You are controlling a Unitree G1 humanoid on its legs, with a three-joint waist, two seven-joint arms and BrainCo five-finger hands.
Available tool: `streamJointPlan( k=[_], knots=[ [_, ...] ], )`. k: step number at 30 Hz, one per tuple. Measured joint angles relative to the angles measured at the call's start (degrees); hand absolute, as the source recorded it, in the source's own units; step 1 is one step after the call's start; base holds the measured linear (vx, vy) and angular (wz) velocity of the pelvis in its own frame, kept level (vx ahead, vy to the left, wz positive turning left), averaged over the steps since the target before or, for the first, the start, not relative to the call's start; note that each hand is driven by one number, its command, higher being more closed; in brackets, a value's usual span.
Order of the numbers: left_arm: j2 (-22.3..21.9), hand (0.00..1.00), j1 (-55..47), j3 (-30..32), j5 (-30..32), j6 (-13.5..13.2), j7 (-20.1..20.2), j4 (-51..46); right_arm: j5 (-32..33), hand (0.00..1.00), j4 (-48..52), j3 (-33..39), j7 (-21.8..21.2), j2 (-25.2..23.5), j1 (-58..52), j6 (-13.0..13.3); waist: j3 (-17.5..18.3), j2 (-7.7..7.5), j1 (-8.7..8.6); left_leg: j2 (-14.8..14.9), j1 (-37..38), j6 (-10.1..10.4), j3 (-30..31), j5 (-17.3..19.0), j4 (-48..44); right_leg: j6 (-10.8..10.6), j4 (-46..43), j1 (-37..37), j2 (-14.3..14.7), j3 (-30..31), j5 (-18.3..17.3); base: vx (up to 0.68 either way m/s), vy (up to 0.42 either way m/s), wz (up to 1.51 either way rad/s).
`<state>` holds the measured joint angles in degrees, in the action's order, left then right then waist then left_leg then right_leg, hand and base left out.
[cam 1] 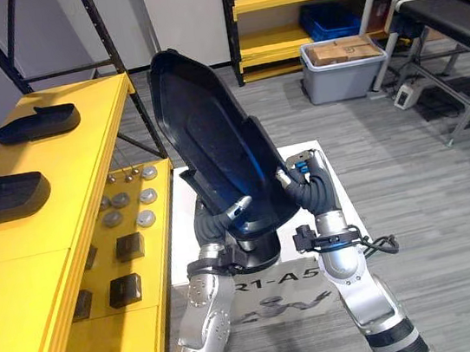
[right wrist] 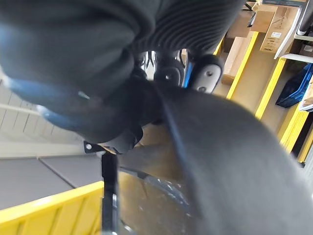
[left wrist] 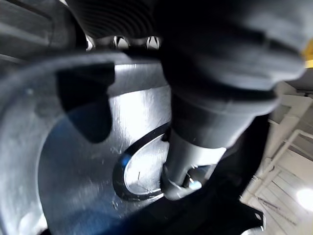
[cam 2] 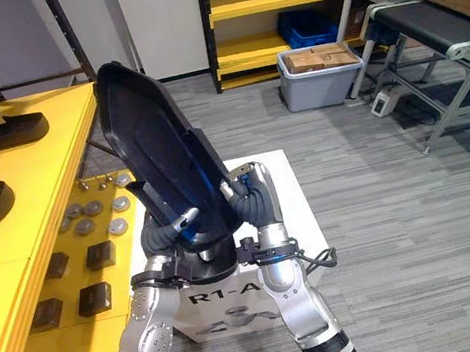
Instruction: Walk over and take plastic housings, then place them on the shelf
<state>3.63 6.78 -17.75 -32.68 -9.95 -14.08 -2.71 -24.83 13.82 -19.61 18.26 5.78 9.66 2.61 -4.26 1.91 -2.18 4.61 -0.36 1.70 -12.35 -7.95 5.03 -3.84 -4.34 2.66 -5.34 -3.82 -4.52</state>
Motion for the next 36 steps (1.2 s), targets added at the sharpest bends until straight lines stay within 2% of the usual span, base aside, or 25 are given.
streamJointPlan(
  k=[4, 7, 9, 13, 17, 20, 21, 23, 26, 28, 31, 35, 36],
  knots=[
    [1.51, 1.00, 0.04, 0.59, -1.09, 0.12, -0.92, 0.16, 2.39, 0.00, -1.51, -2.12, -0.90, 2.32, -0.65, 3.00, 0.53, 0.15, -0.38, 0.07, -0.52, -0.08, 0.04, -0.61, 0.09, 0.05, -0.04, -0.58, 0.07, 0.01, 0.01, -0.05, 0.008, 0.00],
    [2.05, 1.00, 0.03, 1.43, -0.79, 0.46, -1.60, 0.16, 3.84, 0.00, -3.76, -2.06, -1.89, 3.65, -1.47, 3.25, 0.99, 0.16, -0.31, 0.05, -0.64, -0.24, 0.20, -0.94, 0.19, 0.11, -0.06, -0.71, 0.05, -0.07, 0.04, -0.06, 0.016, 0.03],
    [2.22, 1.00, 0.03, 2.52, 2.53, 1.06, -1.60, 0.11, 5.63, 0.00, -4.65, -1.62, -3.50, 3.64, -2.58, 3.32, 1.03, 0.18, -0.18, 0.05, -0.65, -0.21, 0.27, -1.13, 0.20, 0.16, -0.09, -0.71, 0.05, -0.10, 0.08, -0.06, 0.013, 0.02],
    [1.83, 1.00, -0.45, 2.98, 14.23, 1.86, -1.55, -1.12, 11.26, 0.00, -5.80, 0.74, -6.95, 4.65, -5.24, 3.57, 1.03, 0.17, 0.30, 0.02, -0.77, -0.24, 0.58, -1.39, 0.23, 0.22, -0.12, -0.71, 0.05, -0.14, 0.13, -0.04, 0.010, 0.03],
    [-0.75, 1.00, -1.94, 4.07, 19.62, 1.94, -1.55, -2.94, 15.45, 0.00, -3.20, 5.12, -9.24, 5.08, -5.50, 4.63, 1.03, 0.16, 0.27, 0.04, -0.82, -0.25, 0.57, -1.40, 0.23, 0.26, -0.06, -0.73, 0.06, -0.09, 0.16, -0.02, 0.005, 0.00],
    [-2.59, 1.00, -3.26, 4.95, 21.74, 2.08, -1.31, -3.63, 20.23, 0.00, 2.86, 10.73, -10.19, 4.63, -5.73, 7.26, 1.01, 0.14, 0.24, 0.08, -0.90, -0.24, 0.58, -1.39, 0.23, 0.22, -0.01, -0.76, 0.09, -0.08, 0.18, 0.00, 0.000, 0.00],
    [-2.61, 1.00, -3.97, 5.64, 22.21, 2.09, -1.24, -3.80, 21.82, 0.00, 4.23, 14.23, -10.14, 4.12, -5.73, 8.06, 1.01, 0.14, 0.19, 0.08, -0.91, -0.24, 0.58, -1.39, 0.23, 0.21, 0.01, -0.76, 0.10, -0.08, 0.19, 0.00, 0.000, 0.00],
    [-2.59, 1.00, -6.99, 8.90, 23.47, 2.31, -0.97, -4.76, 25.82, 0.00, 5.57, 25.84, -8.97, 3.49, -5.97, 9.91, 0.99, 0.11, 0.04, 0.08, -0.98, -0.23, 0.56, -1.38, 0.22, 0.21, 0.13, -0.76, 0.11, -0.09, 0.20, 0.00, 0.000, 0.00],
    [-2.59, 1.00, -10.40, 13.03, 24.00, 2.51, -1.05, -6.92, 28.63, 0.00, 4.79, 35.28, -7.66, 3.52, -9.03, 10.05, 0.99, 0.10, -0.23, 0.13, -1.12, -0.20, 0.57, -1.36, 0.22, 0.21, 0.42, -0.75, 0.17, -0.12, 0.21, 0.00, 0.000, 0.00],
    [-2.58, 1.00, -12.49, 16.11, 24.02, 2.50, -1.06, -9.36, 29.60, 0.00, 0.47, 39.62, -7.00, 3.50, -12.84, 10.19, 0.98, 0.09, -0.45, 0.21, -1.18, -0.12, 0.55, -1.30, 0.22, 0.09, 0.57, -0.76, 0.25, -0.11, 0.29, 0.00, 0.000, 0.00],
    [-3.00, 1.00, -14.13, 17.56, 23.99, 2.40, -1.04, -11.98, 30.19, 0.00, -7.98, 41.81, -7.07, 3.36, -16.51, 9.92, 0.98, 0.08, -0.48, 0.26, -1.35, -0.01, 0.59, -1.21, 0.23, 0.12, 0.80, -0.78, 0.29, -0.17, 0.33, 0.00, 0.000, 0.00],
    [-3.28, 1.00, -18.06, 18.62, 24.00, 1.56, 0.42, -14.44, 31.05, 0.00, -23.08, 42.02, -8.53, 2.66, -21.03, 8.41, 0.97, 0.07, -0.38, 0.27, -1.59, 0.08, 0.71, -1.15, 0.24, 0.11, 0.87, -0.89, 0.29, -0.29, 0.35, 0.00, 0.000, 0.00],
    [-3.35, 1.00, -18.32, 18.63, 24.00, 1.56, 0.53, -14.45, 31.06, 0.00, -23.94, 41.99, -8.69, 2.58, -21.22, 8.32, 0.96, 0.06, -0.37, 0.27, -1.59, 0.07, 0.73, -1.15, 0.24, 0.11, 0.89, -0.86, 0.29, -0.31, 0.35, 0.00, 0.000, 0.06]
  ],
)
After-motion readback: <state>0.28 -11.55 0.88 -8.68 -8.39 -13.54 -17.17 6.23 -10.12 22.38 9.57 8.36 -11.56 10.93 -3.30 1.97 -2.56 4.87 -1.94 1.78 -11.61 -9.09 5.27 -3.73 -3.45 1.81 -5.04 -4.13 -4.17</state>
